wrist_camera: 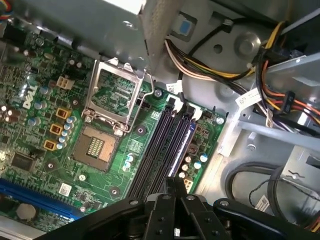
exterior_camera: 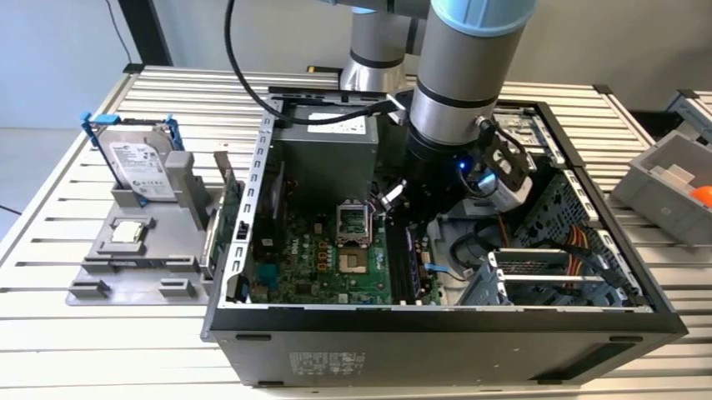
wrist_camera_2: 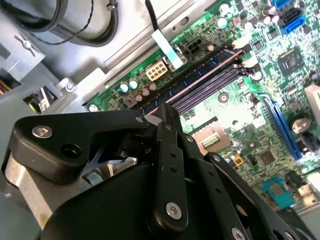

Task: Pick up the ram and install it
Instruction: 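Press down the ram until it locks into place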

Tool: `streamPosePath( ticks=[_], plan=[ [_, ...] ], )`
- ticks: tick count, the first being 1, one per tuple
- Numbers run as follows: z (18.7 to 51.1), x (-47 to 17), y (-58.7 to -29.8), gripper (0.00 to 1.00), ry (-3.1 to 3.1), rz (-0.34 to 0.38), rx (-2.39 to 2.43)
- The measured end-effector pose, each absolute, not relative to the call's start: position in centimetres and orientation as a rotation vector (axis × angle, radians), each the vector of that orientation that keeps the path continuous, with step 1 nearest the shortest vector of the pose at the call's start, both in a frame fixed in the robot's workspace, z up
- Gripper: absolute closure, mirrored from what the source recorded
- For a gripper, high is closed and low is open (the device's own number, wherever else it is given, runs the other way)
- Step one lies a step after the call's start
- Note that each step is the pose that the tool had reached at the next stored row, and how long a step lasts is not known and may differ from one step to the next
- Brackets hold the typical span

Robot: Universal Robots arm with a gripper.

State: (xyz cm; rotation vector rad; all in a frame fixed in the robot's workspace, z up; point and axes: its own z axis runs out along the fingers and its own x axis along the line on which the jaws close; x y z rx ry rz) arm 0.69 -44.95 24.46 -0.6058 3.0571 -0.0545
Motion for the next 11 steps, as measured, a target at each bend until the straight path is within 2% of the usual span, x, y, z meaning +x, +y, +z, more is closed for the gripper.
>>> streamPosePath(
  ticks=[11],
  plan=[
    [24.47, 0.69, -44.93, 1.0, 3.004, -0.052, -0.822]
  ],
)
